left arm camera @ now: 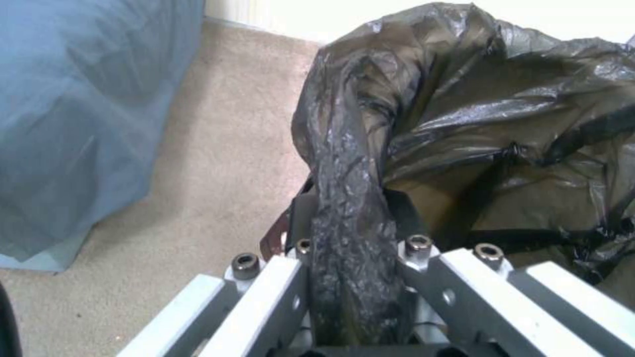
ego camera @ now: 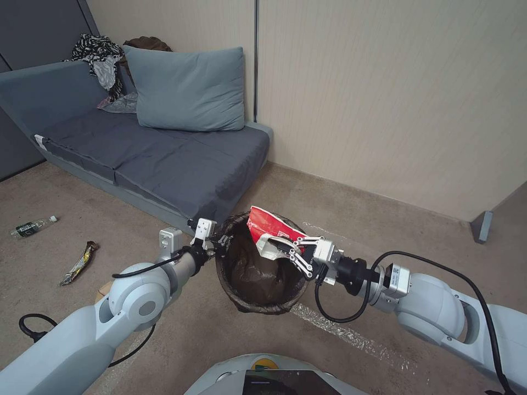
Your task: Pick up the trash bin, then pick up the garbage from the floor and place it into the trash bin.
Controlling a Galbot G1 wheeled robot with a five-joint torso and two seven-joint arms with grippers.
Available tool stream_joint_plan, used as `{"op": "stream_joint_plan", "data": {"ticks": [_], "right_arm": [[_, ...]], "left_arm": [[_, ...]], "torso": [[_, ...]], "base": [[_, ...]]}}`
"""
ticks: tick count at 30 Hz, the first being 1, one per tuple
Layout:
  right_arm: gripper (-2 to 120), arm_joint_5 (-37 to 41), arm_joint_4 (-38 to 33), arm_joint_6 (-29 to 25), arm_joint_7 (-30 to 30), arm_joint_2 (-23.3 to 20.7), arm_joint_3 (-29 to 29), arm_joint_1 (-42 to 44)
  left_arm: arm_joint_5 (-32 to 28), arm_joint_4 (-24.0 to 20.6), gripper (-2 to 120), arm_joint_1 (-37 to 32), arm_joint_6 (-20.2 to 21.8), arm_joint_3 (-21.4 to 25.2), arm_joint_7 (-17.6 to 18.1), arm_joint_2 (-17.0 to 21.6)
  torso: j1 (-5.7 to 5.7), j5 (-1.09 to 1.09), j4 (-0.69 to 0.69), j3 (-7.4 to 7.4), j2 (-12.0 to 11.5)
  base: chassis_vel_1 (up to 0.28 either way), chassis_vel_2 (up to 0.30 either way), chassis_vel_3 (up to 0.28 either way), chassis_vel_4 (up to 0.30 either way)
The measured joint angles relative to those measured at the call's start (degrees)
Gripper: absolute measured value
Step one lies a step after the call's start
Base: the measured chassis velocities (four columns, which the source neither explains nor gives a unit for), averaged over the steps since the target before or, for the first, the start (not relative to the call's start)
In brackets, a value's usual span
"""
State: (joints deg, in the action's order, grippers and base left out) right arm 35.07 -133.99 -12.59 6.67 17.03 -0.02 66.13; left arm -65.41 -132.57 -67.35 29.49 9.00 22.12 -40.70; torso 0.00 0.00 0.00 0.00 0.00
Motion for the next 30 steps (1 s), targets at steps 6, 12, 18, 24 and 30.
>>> {"op": "stream_joint_plan", "data": {"ticks": [6,12,18,24,30], "right_arm": [[0,-1.01,2.57,-0.42,0.74,0.45,-3.62,-1.68],[0,-1.41,3.71,-0.38,0.77,1.98,-8.67,-5.17],[0,-1.58,4.66,-0.22,0.7,3.66,-13.68,-9.25],[0,-1.56,5.52,-0.2,0.52,5.24,-18.06,-12.78],[0,-1.57,5.63,-0.16,0.43,5.5,-18.52,-13.14]], "left_arm": [[-0.26,-0.12,5,0.74,0.06,-0.78,-0.05,-0.12],[-0.33,-0.15,5,0.9,0.07,-0.86,-0.13,-0.19],[-0.33,-0.12,5,0.98,0.09,-0.9,-0.18,-0.32],[-0.51,-0.02,5,1.21,0.09,-0.74,-0.21,-0.32],[-0.51,-0.01,5,1.21,0.09,-0.74,-0.21,-0.32]], "torso": [[0.0,0.0,0.0,0.0,0.0],[0.0,0.0,0.0,0.0,0.0],[0.0,0.0,0.0,0.0,0.0],[0.0,0.0,0.0,0.0,0.0],[0.0,0.01,0.0,0.0,0.0]], "base": [[0.0,0.0,0.0,0.0],[0.0,0.0,0.0,0.0],[0.0,0.0,0.0,0.0],[0.0,0.0,0.0,0.0],[0.0,0.0,0.0,0.0]]}}
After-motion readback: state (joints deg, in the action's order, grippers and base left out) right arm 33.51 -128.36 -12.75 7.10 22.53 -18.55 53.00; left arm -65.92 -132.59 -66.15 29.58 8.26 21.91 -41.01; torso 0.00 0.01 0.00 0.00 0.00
